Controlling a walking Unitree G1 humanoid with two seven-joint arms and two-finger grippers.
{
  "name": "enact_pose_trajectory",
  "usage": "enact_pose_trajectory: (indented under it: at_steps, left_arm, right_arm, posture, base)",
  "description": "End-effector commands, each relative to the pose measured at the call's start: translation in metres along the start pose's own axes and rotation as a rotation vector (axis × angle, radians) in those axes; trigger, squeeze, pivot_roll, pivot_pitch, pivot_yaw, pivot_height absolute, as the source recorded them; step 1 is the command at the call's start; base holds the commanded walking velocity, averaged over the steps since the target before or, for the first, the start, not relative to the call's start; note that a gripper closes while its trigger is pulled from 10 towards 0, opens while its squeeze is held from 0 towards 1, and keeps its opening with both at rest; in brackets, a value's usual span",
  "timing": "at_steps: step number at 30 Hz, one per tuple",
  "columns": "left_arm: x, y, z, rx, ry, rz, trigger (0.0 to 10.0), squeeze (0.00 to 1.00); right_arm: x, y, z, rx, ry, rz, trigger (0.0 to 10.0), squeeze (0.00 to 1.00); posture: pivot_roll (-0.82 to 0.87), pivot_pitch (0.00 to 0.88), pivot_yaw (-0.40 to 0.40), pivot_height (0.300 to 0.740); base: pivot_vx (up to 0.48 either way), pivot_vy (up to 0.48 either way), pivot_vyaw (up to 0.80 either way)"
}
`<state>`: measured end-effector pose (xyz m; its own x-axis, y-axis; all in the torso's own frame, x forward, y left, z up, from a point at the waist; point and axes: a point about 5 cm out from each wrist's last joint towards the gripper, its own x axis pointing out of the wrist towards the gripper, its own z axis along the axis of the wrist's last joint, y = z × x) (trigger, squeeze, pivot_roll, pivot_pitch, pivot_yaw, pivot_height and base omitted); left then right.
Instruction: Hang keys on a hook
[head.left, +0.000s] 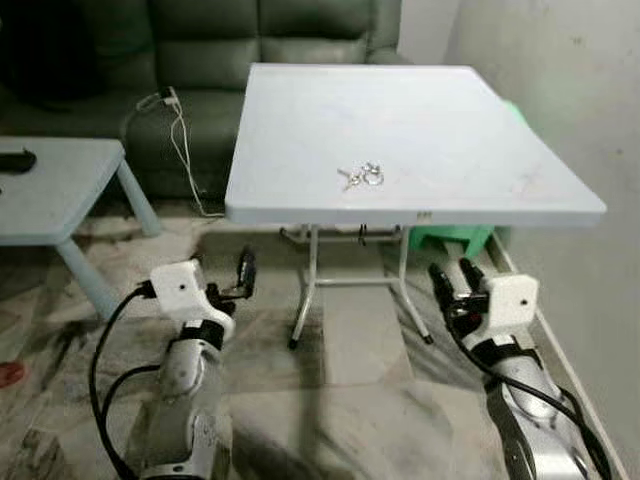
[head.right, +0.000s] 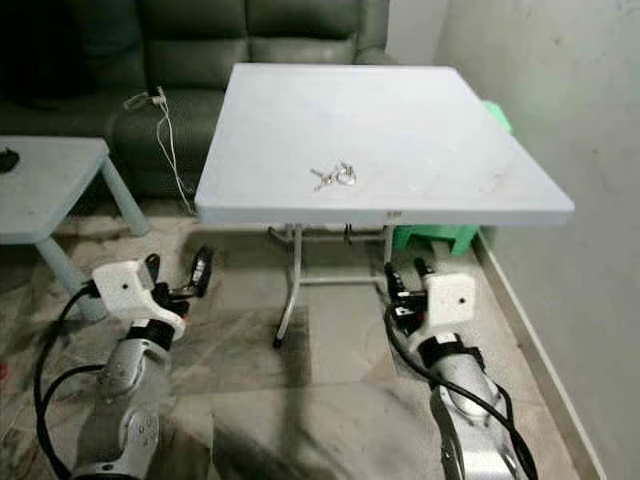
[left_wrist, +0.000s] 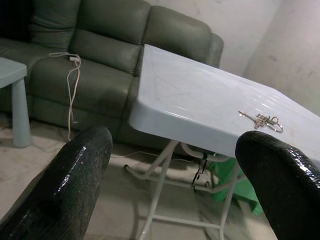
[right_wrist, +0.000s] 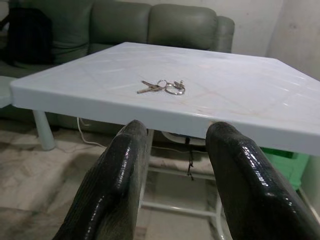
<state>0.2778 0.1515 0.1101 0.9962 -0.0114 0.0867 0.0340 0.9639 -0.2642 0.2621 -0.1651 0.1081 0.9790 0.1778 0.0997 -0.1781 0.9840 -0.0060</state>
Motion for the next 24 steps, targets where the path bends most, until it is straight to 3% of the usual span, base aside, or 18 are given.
enact_pose_trajectory:
  at_steps: [1, 15, 24]
  left_arm:
    - [0.001, -0.007, -0.001, -0.007, 0.001, -0.013, 10.0, 0.0]
    - [-0.003, -0.001, -0.004, 0.016, 0.025, -0.023, 10.0, 0.0]
    - [-0.003, 0.001, -0.002, 0.017, 0.016, -0.012, 10.0, 0.0]
  right_arm:
    - [-0.001, -0.008, 0.001, -0.011, 0.002, -0.022, 10.0, 0.0]
    - [0.002, -0.014, 0.004, -0.009, -0.006, -0.019, 10.0, 0.0]
    - [0.005, -0.023, 0.005, -0.034, -0.005, -0.014, 10.0, 0.0]
  posture:
    - [0.0, 0.025, -0.049, 0.721]
    - [0.0, 0.029, -0.051, 0.721]
    - [0.0, 0.04, -0.057, 0.721]
  base:
    - [0.0, 0.0, 0.0]
    - [0.0, 0.0, 0.0]
    - [0.28, 0.0, 0.0]
